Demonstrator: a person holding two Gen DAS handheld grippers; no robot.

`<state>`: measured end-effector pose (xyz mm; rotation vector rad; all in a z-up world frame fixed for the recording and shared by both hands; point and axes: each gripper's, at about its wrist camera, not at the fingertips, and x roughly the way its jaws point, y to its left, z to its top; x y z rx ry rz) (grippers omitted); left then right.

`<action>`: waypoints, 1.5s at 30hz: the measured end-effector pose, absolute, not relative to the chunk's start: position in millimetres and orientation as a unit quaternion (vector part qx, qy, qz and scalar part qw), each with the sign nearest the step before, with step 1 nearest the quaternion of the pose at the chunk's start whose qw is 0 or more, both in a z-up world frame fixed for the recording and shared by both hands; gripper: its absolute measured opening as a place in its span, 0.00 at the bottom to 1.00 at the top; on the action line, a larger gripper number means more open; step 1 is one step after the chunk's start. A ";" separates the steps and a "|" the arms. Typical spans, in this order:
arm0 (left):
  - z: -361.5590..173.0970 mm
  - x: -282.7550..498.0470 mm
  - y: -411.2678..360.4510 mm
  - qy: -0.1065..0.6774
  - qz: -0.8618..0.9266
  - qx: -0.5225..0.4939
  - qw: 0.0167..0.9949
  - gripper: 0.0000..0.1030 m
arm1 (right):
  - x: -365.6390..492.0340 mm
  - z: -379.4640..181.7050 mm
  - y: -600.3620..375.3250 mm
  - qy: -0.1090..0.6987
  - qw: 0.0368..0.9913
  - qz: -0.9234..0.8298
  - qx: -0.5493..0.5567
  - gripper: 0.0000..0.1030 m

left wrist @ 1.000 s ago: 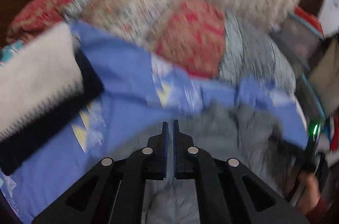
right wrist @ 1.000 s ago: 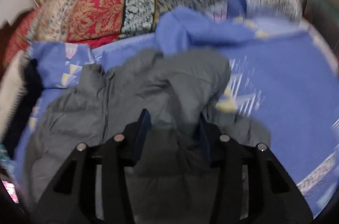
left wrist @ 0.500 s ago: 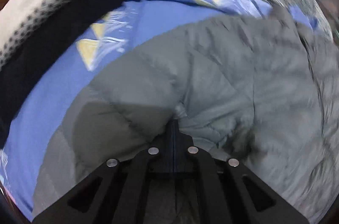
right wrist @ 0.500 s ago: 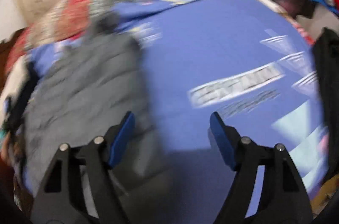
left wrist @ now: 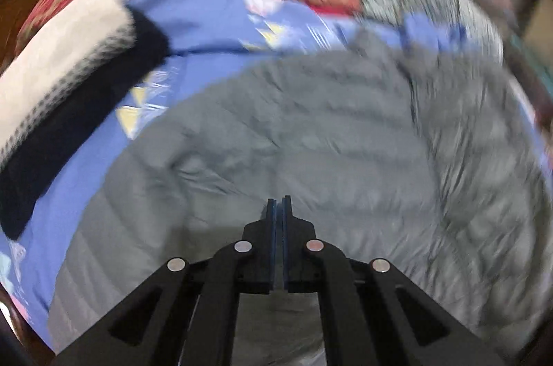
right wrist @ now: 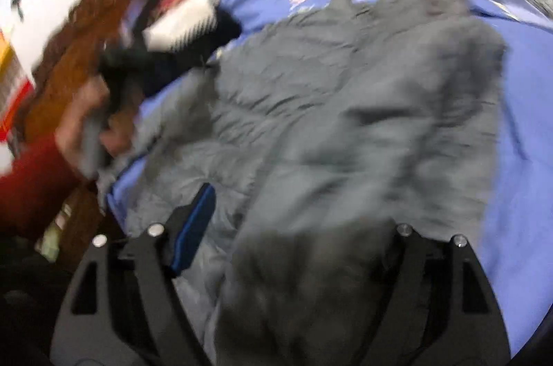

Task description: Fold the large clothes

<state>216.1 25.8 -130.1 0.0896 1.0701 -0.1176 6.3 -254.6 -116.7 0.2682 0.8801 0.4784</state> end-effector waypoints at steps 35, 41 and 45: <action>-196.3 201.8 13.9 0.456 -0.054 0.107 0.882 0.26 | 65.8 -65.5 -568.8 0.330 0.900 -0.278 0.065 0.69; -196.5 201.6 11.1 0.455 -0.050 0.114 0.882 0.26 | 18.8 -85.0 -541.4 0.267 0.912 -0.130 0.283 0.70; -196.5 200.9 9.9 0.454 -0.049 0.117 0.882 0.26 | 7.9 -85.2 -533.3 0.268 0.908 -0.132 0.294 0.70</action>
